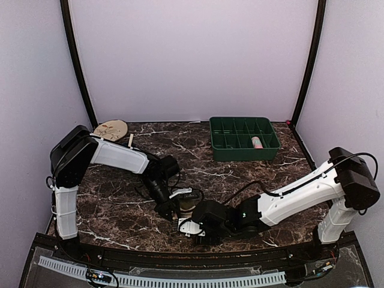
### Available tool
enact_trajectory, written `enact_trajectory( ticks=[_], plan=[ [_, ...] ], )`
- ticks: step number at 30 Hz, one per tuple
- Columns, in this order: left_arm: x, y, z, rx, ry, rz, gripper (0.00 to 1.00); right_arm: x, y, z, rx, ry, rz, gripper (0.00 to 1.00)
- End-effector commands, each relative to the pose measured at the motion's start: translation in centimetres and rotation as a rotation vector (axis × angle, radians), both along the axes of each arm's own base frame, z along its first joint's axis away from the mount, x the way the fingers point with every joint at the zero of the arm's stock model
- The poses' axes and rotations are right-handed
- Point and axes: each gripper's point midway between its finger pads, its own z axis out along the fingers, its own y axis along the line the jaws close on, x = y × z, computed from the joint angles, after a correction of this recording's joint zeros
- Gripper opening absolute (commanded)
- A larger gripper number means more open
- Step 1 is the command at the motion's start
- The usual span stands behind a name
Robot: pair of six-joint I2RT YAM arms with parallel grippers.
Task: Roll the socks
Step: Roll the sock at the center of the board.
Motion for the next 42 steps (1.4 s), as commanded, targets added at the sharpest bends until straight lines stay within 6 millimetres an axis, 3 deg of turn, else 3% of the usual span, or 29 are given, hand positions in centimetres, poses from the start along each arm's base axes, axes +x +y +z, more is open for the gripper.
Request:
enact_trajectory(
  ticks=[1, 13, 28, 32, 34, 37, 42],
  plan=[
    [-0.8, 0.4, 0.1, 0.006, 0.067, 0.009, 0.04, 0.8, 1.5, 0.7, 0.034, -0.024, 0.02, 0.58],
    [-1.5, 0.8, -0.2, 0.014, 0.103, 0.013, 0.04, 2.3, 1.9, -0.3, 0.014, -0.008, 0.012, 0.52],
    [-1.5, 0.7, -0.2, 0.009, 0.116, 0.013, 0.04, 2.5, 2.1, -2.1, -0.019, 0.055, 0.019, 0.21],
    [-1.3, 0.7, -0.1, 0.015, 0.109, 0.02, 0.11, 3.1, 1.9, -2.4, -0.024, 0.082, 0.004, 0.07],
    [-1.2, 0.8, -0.2, 0.032, 0.098, 0.029, 0.21, 3.2, 1.9, -2.6, -0.027, 0.102, 0.0, 0.0],
    [-0.9, 1.2, -0.1, 0.053, 0.07, 0.046, 0.33, 3.4, 2.1, -2.8, -0.03, 0.124, -0.001, 0.0],
    [-0.5, 2.1, 0.1, 0.085, 0.033, 0.081, 0.43, 3.3, 2.0, -3.6, -0.049, 0.156, -0.003, 0.0]
  ],
)
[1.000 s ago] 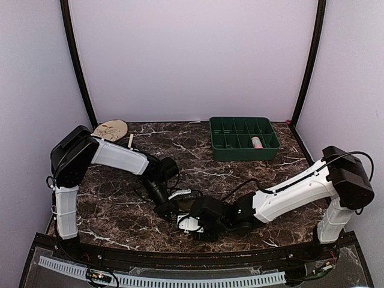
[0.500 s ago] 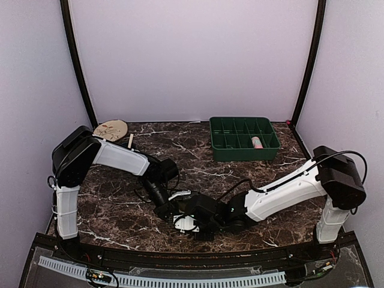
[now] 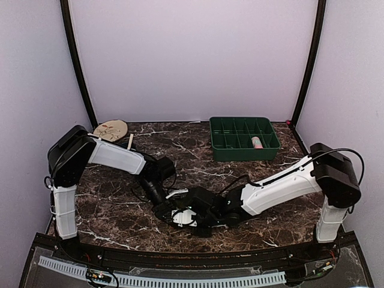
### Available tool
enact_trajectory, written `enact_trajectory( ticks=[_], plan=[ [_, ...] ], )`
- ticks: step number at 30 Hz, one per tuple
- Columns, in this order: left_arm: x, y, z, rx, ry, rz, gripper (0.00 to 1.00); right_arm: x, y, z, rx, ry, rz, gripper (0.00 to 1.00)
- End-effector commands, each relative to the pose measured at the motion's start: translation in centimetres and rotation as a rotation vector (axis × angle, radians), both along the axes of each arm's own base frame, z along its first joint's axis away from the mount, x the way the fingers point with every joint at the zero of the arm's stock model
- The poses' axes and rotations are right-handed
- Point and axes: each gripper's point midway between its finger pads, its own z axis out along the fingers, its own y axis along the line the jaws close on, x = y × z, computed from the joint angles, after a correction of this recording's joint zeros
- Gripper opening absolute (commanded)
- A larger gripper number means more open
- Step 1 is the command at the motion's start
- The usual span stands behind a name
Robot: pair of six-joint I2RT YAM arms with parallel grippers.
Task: Roll the socks
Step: Roll the sock at the center of the board.
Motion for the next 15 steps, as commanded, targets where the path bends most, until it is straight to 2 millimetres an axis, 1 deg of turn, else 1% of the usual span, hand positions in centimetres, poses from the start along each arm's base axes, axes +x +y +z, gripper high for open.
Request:
enact_trajectory(
  ticks=[1, 3, 8, 9, 13, 15],
  plan=[
    [0.2, 1.4, 0.1, 0.059, -0.063, 0.023, 0.44, 0.3, -0.1, -1.4, -0.026, 0.049, -0.019, 0.0],
    [0.6, 1.9, 0.0, 0.086, -0.084, 0.04, 0.46, 0.2, -0.1, -1.5, -0.03, 0.055, -0.019, 0.0],
    [1.4, 2.9, 0.1, 0.127, -0.124, 0.084, 0.47, 0.2, -0.2, -1.3, -0.04, 0.067, -0.02, 0.0],
    [1.9, 3.3, -0.2, 0.149, -0.153, 0.1, 0.47, 0.2, -0.2, -1.2, -0.04, 0.069, -0.02, 0.0],
    [2.6, 4.0, 0.3, 0.137, -0.164, 0.162, 0.48, 0.0, -0.3, -1.5, -0.058, 0.093, -0.026, 0.0],
    [2.5, 4.0, 0.7, 0.12, -0.168, 0.176, 0.48, -0.2, -0.3, -1.7, -0.064, 0.104, -0.029, 0.0]
  ],
)
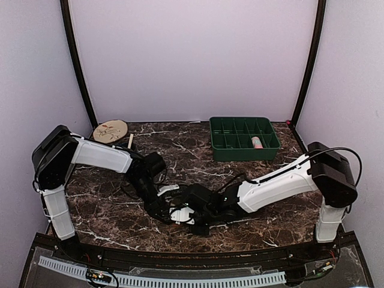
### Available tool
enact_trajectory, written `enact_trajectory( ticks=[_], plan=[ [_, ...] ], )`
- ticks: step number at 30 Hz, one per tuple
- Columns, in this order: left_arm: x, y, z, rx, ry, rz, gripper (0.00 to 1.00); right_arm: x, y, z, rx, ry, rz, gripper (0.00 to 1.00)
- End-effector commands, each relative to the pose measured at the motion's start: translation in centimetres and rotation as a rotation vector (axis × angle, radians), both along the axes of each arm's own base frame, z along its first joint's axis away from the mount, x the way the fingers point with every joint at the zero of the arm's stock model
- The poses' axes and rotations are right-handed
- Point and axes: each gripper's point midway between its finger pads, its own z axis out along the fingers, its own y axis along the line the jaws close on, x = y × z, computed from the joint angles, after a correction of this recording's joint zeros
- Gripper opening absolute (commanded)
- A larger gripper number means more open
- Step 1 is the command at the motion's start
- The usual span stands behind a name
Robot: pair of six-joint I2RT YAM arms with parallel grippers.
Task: Roll the socks
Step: Roll the sock at the center of the board.
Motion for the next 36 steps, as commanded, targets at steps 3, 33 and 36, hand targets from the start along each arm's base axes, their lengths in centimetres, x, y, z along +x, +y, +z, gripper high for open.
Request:
enact_trajectory(
  ticks=[3, 33, 36],
  plan=[
    [0.9, 0.8, 1.0, -0.011, -0.062, 0.076, 0.48, -0.3, -0.9, -1.8, -0.067, 0.066, -0.035, 0.0],
    [5.7, 5.0, 7.7, -0.15, -0.565, 0.404, 0.49, -1.4, 0.3, -1.7, -0.067, 0.598, -0.13, 0.0],
    [4.6, 4.7, 8.4, -0.199, -0.618, 0.355, 0.5, -1.2, 0.3, -1.9, -0.066, 0.673, -0.146, 0.0]
  ],
)
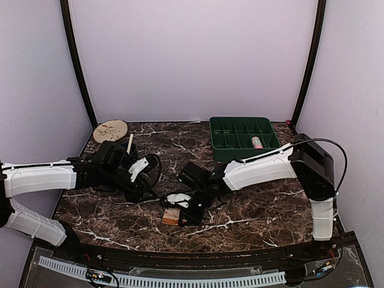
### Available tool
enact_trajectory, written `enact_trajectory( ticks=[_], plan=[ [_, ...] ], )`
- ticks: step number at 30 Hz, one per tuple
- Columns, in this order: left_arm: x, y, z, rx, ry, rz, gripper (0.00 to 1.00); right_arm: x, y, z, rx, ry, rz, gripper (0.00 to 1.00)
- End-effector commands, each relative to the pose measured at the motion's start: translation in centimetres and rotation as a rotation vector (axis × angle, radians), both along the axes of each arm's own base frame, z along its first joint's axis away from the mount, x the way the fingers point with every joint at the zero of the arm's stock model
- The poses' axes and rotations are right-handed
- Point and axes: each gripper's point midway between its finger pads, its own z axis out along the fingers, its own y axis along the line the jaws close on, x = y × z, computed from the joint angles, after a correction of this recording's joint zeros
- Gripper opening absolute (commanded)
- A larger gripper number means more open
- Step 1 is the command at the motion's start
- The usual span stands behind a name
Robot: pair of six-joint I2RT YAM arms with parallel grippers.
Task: Roll the socks
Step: Roll the sock at the center of the board.
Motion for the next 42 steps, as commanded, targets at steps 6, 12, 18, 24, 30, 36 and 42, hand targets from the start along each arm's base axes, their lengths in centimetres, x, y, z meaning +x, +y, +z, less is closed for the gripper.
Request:
enact_trajectory(
  ticks=[6, 12, 18, 24, 30, 36, 42],
  plan=[
    [-4.0, -1.3, 1.1, -0.008, -0.188, -0.21, 0.51, -0.9, -1.6, -2.1, -0.051, 0.342, -0.055, 0.0],
    [-6.1, -2.9, -0.1, 0.055, -0.203, -0.362, 0.5, -1.6, -2.4, -3.0, -0.089, 0.441, -0.046, 0.0],
    [-6.7, -4.1, -1.5, 0.121, -0.212, -0.46, 0.51, -1.3, -2.5, -2.9, -0.082, 0.481, -0.061, 0.0],
    [-7.2, -5.1, -3.1, 0.186, -0.212, -0.556, 0.51, -1.0, -2.9, -3.0, -0.097, 0.506, -0.067, 0.0],
    [-7.3, -5.5, -4.7, 0.251, -0.232, -0.616, 0.51, -0.7, -2.8, -3.0, -0.092, 0.526, -0.072, 0.0],
    [-5.9, -5.3, -6.3, 0.335, -0.28, -0.598, 0.51, -0.4, -2.6, -2.7, -0.08, 0.543, -0.068, 0.0],
    [-4.9, -5.6, -7.0, 0.369, -0.308, -0.6, 0.51, -0.2, -2.6, -2.8, -0.078, 0.556, -0.069, 0.0]
  ],
)
